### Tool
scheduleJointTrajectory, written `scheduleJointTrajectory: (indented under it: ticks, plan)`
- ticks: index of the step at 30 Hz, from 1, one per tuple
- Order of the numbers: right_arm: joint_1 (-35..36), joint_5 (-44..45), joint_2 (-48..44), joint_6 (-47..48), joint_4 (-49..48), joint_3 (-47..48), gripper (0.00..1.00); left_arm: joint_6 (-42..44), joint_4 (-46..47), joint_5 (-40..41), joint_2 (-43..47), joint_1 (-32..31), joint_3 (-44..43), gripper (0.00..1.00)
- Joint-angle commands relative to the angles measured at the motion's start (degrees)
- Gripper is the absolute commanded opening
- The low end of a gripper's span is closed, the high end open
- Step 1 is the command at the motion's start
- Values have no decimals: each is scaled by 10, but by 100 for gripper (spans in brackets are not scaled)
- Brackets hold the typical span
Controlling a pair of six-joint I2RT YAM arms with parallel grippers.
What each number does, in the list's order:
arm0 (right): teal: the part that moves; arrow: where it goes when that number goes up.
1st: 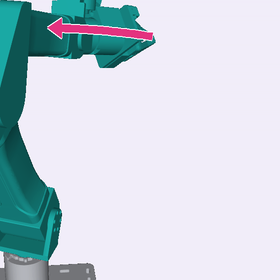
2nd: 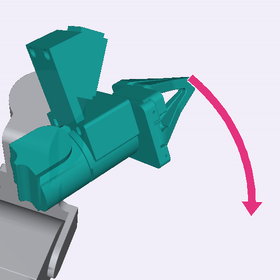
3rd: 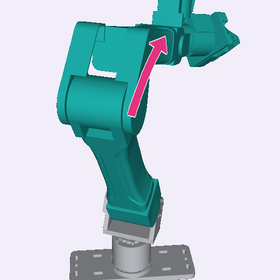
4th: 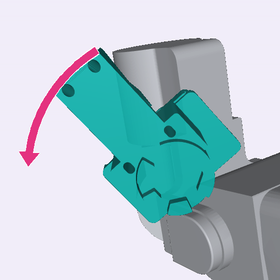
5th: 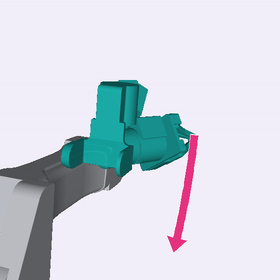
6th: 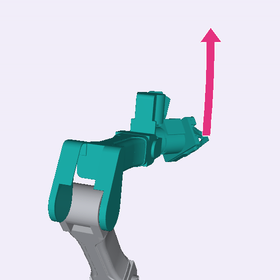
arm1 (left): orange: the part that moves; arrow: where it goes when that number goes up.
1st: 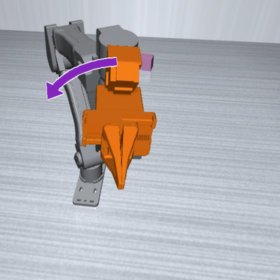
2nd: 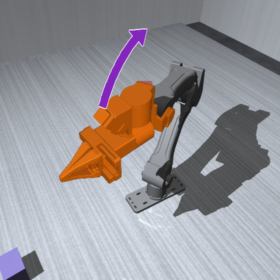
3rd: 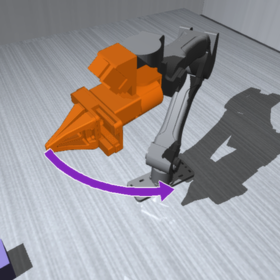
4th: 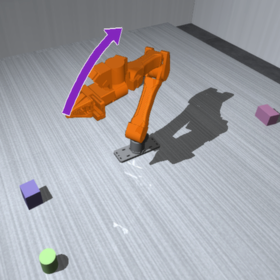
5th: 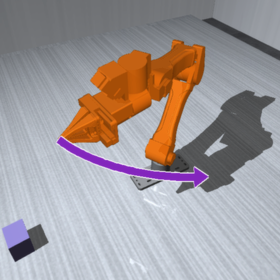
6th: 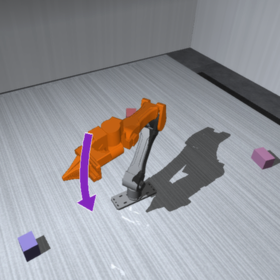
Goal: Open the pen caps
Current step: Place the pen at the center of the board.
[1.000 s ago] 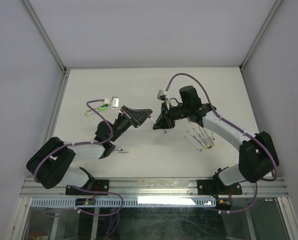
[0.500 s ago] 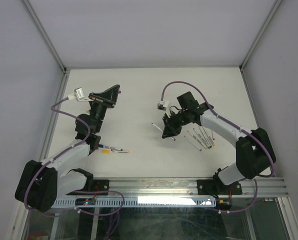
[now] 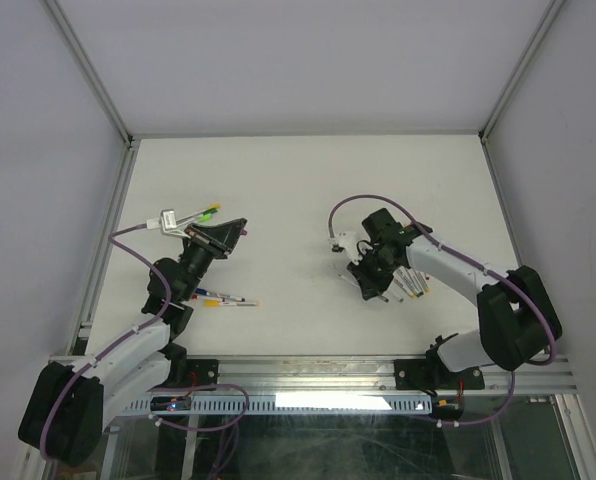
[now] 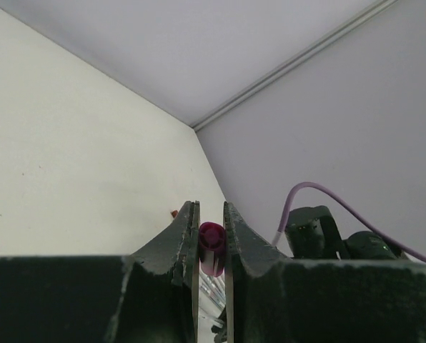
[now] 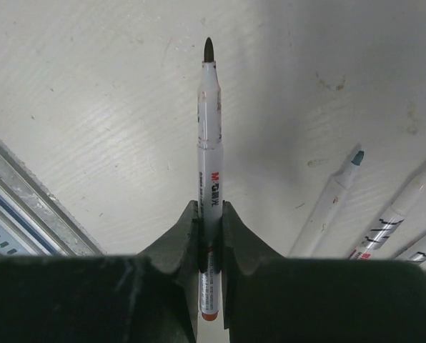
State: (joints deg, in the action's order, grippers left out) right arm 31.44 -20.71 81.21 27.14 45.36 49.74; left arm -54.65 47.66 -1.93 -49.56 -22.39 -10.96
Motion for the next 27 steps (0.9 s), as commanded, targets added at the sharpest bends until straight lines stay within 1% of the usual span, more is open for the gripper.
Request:
scheduleJointTrajectory:
  ticks: [1,8,12,20,27]
  plan:
    - [-3,45,5,-12,-19,-2,0,-27,5,-39,14,6,1,0]
    - [-18,30,45,-6,-7,6,2,-55,40,-67,-20,6,15,0]
    - [-20,32,47,-7,-8,4,3,-57,45,-70,-29,6,15,0]
    - [-28,52,55,-17,-17,-3,4,-61,51,-76,-51,6,9,0]
    - [-36,97,63,-36,-32,-6,8,-69,50,-81,-50,5,14,0]
